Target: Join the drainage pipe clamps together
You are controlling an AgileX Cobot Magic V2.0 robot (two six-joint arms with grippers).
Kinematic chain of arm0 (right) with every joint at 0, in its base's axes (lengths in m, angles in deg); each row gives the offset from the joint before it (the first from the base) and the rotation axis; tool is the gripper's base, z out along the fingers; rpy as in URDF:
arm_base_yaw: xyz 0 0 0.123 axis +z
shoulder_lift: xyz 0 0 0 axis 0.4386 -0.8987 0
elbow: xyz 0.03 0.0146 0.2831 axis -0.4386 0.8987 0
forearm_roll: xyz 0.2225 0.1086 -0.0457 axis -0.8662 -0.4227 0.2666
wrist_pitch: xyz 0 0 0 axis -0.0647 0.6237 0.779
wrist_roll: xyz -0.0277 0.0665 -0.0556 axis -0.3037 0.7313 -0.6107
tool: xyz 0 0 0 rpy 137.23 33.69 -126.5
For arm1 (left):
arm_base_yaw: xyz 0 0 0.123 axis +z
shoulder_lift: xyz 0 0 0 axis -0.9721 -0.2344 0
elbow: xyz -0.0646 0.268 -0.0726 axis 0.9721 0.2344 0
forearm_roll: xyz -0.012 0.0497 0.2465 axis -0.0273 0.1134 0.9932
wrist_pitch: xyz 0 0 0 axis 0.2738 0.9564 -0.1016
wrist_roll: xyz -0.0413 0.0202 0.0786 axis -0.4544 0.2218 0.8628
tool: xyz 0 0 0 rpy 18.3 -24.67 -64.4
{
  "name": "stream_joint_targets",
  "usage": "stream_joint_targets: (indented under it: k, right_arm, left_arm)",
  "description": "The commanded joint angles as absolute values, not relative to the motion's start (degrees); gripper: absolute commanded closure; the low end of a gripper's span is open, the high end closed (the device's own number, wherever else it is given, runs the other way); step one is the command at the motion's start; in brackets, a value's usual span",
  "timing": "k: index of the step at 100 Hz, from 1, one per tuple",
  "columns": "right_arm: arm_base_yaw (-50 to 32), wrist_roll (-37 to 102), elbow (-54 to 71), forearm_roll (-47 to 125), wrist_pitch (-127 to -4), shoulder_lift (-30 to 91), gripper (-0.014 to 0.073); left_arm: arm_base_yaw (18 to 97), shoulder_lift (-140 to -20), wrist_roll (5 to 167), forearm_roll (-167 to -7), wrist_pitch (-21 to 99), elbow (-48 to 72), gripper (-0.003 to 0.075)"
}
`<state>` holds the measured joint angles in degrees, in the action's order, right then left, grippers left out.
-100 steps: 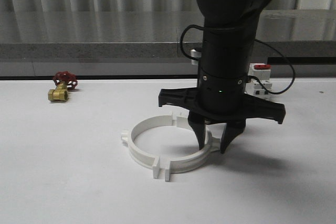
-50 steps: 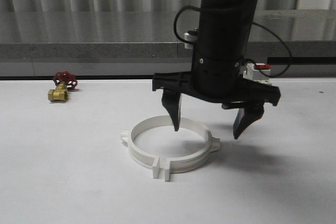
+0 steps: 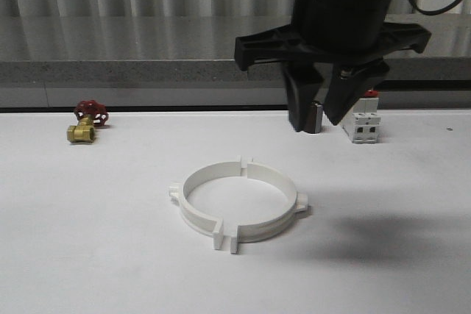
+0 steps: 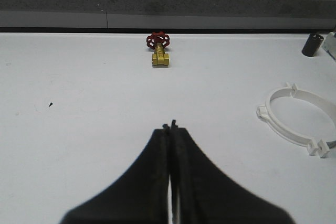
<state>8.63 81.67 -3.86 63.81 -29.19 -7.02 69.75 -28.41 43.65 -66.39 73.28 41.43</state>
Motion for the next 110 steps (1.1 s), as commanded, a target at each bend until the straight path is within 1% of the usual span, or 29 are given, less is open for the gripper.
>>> stream_joint_targets:
  k: [1, 4, 7, 11, 25, 33, 45, 62, 92, 110]
  right_arm:
    - [7.08, 77.78, -3.71, 63.38, -31.30, -2.05, 0.0560]
    - [6.55, 77.07, -3.01, 63.06, -31.97, -1.33, 0.0631]
    - [5.96, 76.27, -1.95, 62.72, -32.57, -0.21, 0.0667]
    - [5.01, 75.07, -0.72, 62.20, -33.44, 1.03, 0.0657]
    - [1.38, 69.22, 5.31, 61.46, -37.11, 6.99, 0.0662]
    - [-0.94, 68.24, 9.18, 61.35, -39.05, 11.10, 0.0662]
    - [-5.58, 66.09, 14.62, 60.83, -42.11, 17.33, 0.0662]
    - [-12.61, 59.27, 20.95, 56.27, -46.13, 26.62, 0.0662]
    - [-23.64, 58.46, 29.59, 54.69, -48.97, 43.27, 0.0662]
    - [-25.21, 58.46, 32.53, 54.69, -50.53, 53.03, 0.0662]
  left_arm:
    - [69.72, -29.26, 43.22, -66.82, 69.21, 39.95, 0.0740]
    - [69.72, -29.26, 43.22, -66.82, 69.21, 39.95, 0.0740]
    - [69.72, -29.26, 43.22, -66.82, 69.21, 39.95, 0.0740]
    - [69.72, -29.26, 43.22, -66.82, 69.21, 39.95, 0.0740]
    - [69.72, -29.26, 43.22, -66.82, 69.21, 39.95, 0.0740]
    - [69.72, -29.26, 43.22, -66.82, 69.21, 39.95, 0.0740]
    - [69.72, -29.26, 43.22, -66.82, 69.21, 39.95, 0.0740]
    - [69.72, -29.26, 43.22, -66.82, 69.21, 39.95, 0.0740]
    - [69.72, -29.26, 43.22, -66.82, 69.21, 39.95, 0.0740]
    - [69.72, -29.26, 43.22, -66.82, 69.21, 39.95, 0.0740]
